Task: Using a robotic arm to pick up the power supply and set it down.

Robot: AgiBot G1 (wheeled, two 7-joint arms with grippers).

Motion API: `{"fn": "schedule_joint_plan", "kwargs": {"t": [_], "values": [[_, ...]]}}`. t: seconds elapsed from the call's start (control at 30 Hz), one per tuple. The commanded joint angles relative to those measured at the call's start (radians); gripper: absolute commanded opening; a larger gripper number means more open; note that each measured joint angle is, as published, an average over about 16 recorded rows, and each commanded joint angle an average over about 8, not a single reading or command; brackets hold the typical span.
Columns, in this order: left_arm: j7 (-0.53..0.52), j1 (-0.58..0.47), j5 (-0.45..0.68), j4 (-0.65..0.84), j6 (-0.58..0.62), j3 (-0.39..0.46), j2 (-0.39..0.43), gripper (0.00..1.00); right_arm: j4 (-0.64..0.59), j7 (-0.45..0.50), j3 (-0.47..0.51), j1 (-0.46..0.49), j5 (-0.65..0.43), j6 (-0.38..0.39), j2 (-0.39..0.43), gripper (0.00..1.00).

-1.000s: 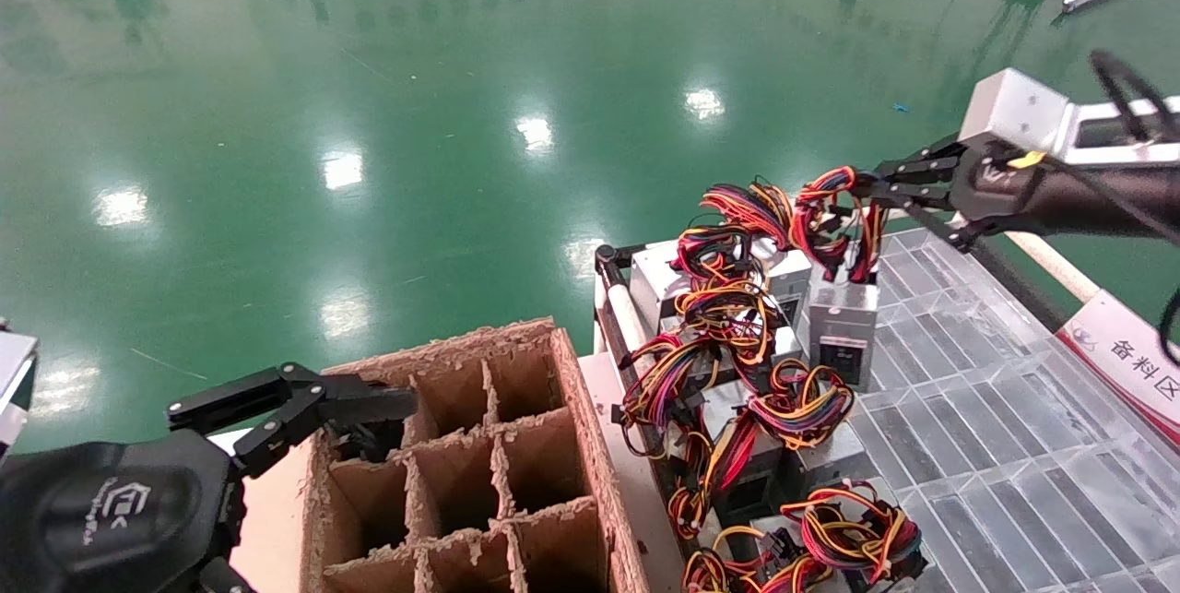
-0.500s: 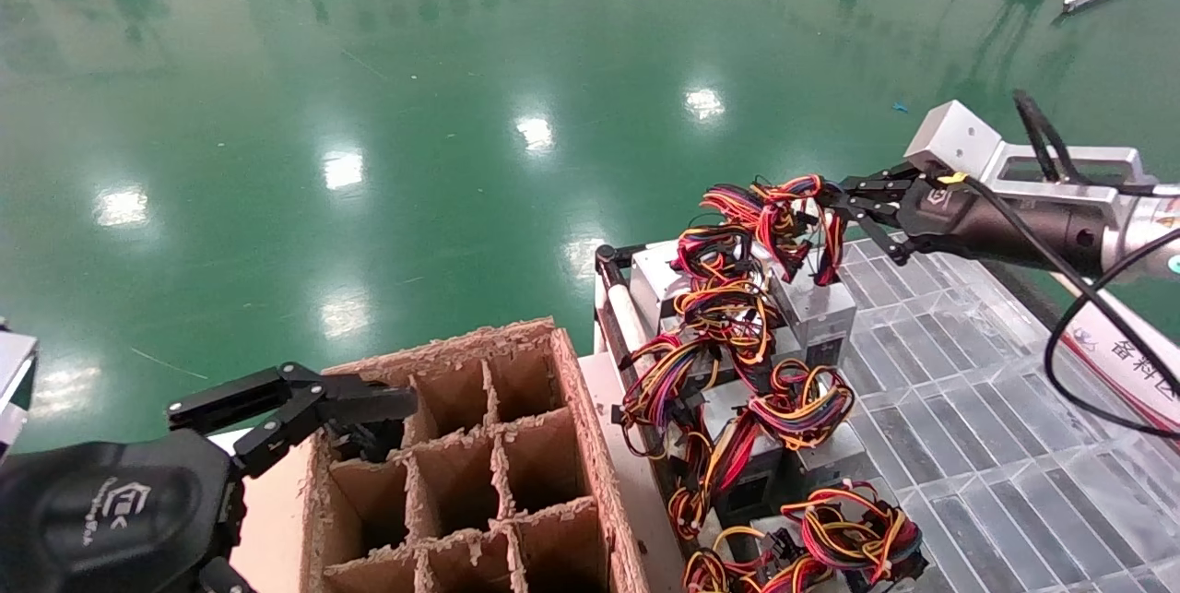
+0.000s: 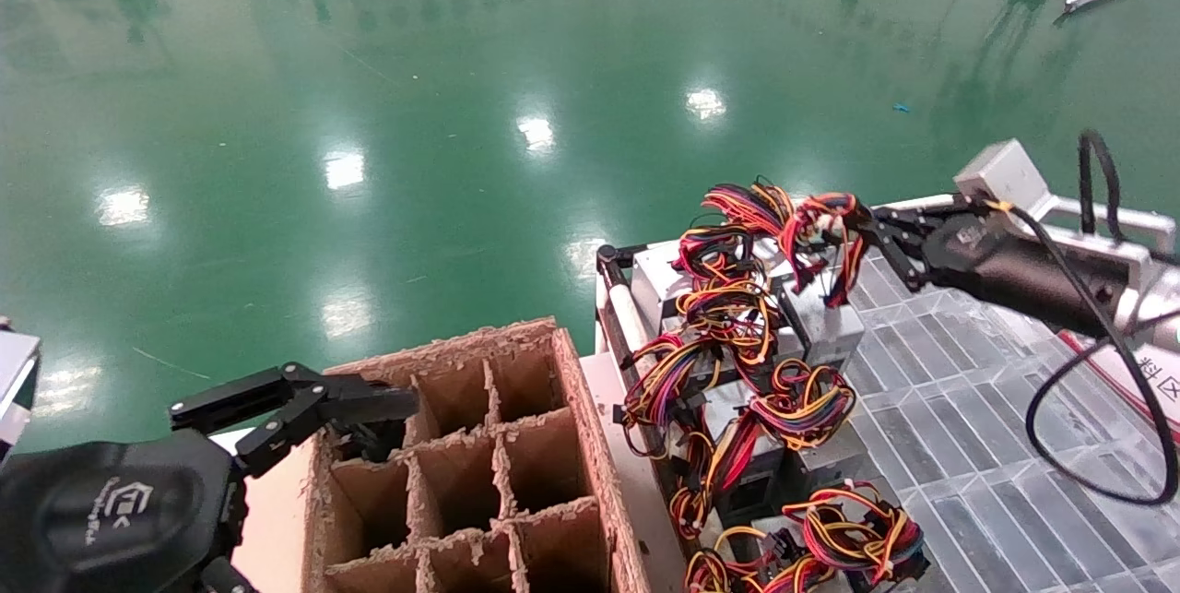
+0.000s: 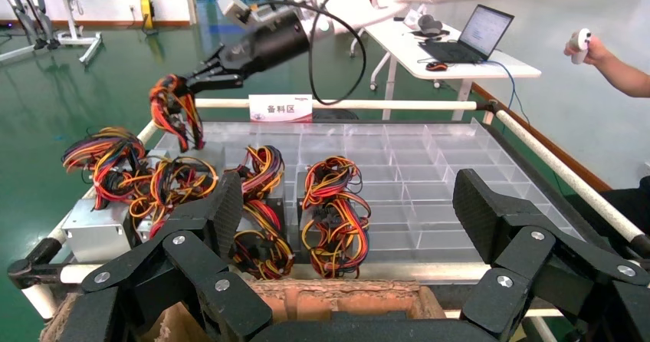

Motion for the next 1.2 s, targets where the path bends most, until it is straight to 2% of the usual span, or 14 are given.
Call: {"fn": "schedule_joint_plan", "kwargs": {"t": [0.03,0.1,0.37,0.8,1.2], "values": [[0.0,0.0,0.0,0.0,0.0,0.0,0.0,1.0,-0.003,0.005,0.016,-0.026,0.022,0.002,0.01,0.0],[0.0,0.0,0.0,0.0,0.0,0.0,0.0,1.0,-0.001,0.008,0.024,-0.046,0.035,0.007,0.019,0.02],[0.0,0.0,0.0,0.0,0.0,0.0,0.0,1.0,0.003,0.031,0.044,-0.086,0.062,0.022,0.03,0.98],[0.0,0.0,0.0,0.0,0.0,0.0,0.0,1.0,0.005,0.042,0.037,-0.073,0.054,0.01,0.035,1.0],[0.0,0.0,0.0,0.0,0.0,0.0,0.0,1.0,0.013,0.163,-0.052,0.059,-0.075,-0.085,0.085,1.0]]}}
